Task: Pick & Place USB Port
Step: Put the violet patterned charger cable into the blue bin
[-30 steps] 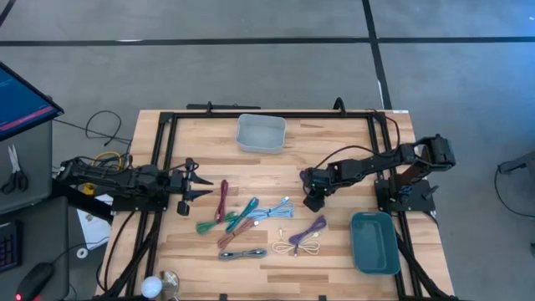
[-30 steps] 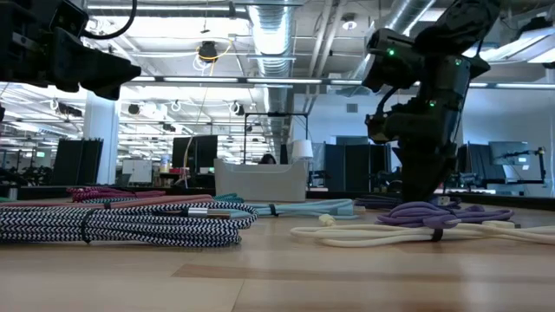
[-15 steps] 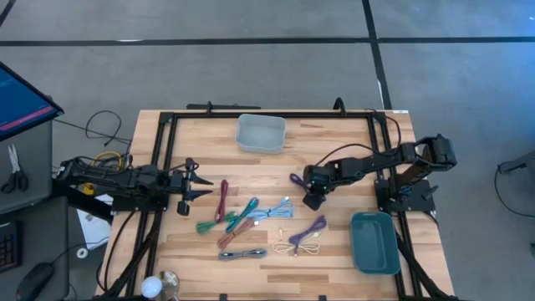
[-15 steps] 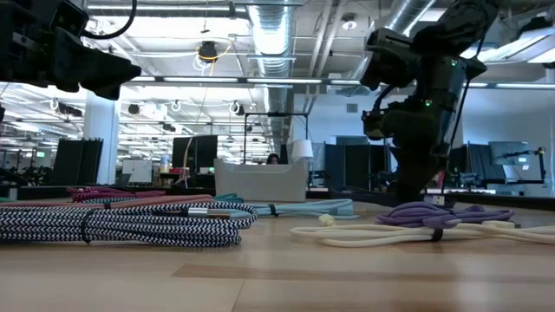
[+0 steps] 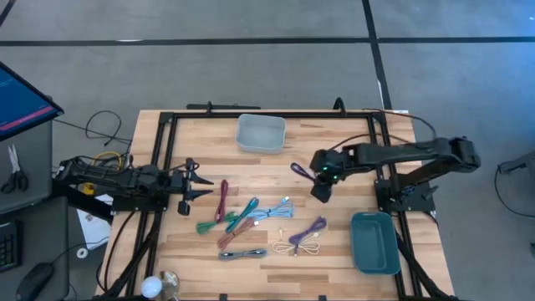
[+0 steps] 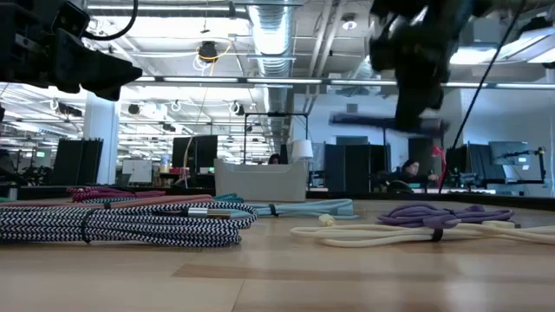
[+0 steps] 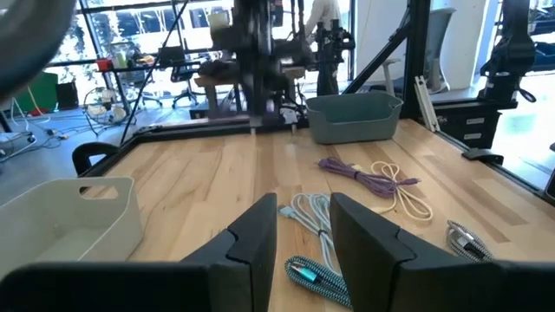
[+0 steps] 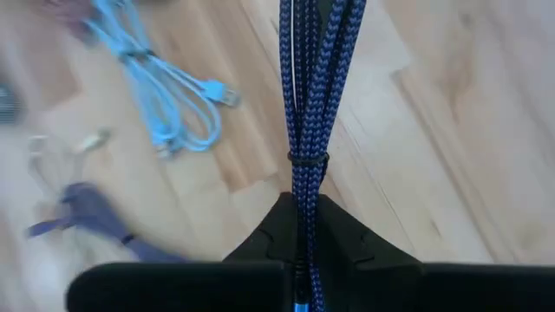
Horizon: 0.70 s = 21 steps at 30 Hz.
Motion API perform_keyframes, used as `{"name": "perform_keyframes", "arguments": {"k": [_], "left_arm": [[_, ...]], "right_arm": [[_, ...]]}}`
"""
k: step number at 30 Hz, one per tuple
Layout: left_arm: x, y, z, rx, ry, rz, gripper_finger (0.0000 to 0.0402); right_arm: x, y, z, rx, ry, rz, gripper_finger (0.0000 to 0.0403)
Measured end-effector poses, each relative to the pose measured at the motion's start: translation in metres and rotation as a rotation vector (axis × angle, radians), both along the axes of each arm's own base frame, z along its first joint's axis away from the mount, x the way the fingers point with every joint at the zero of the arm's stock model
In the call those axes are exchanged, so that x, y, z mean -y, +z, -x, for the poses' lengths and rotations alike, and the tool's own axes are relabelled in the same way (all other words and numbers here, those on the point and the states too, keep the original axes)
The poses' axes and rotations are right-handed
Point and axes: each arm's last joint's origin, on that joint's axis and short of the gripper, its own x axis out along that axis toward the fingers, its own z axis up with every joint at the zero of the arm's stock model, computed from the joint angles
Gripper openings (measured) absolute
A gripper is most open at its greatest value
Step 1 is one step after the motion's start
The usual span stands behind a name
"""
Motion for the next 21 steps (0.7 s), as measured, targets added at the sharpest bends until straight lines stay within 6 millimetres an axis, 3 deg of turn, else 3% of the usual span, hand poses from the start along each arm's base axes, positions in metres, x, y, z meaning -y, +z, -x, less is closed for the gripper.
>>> {"name": "perform_keyframes", "arguments": {"k": [5, 8, 13, 21], "left_arm": [[-0.001, 0.000, -0.001, -0.006, 0.025, 0.002, 0.0110], [-0.001, 0.000, -0.001, -0.007, 0.034, 0.003, 0.0110], [-0.001, 0.000, -0.001, -0.006, 0.034, 0.003, 0.0110], [-0.001, 0.000, -0.001, -0.006, 0.033, 0.003, 0.0110]], "right_arm": [[-0.017, 0.037, 0.032, 0.064, -0.001, -0.046, 0.0010], [-0.029, 0.048, 0.052, 0.078, -0.018, -0.097, 0.0010], [-0.048, 0.051, 0.077, 0.002, -0.079, -0.186, 0.0010], [-0.083, 0.048, 0.096, -0.116, -0.124, -0.308, 0.0010]]}}
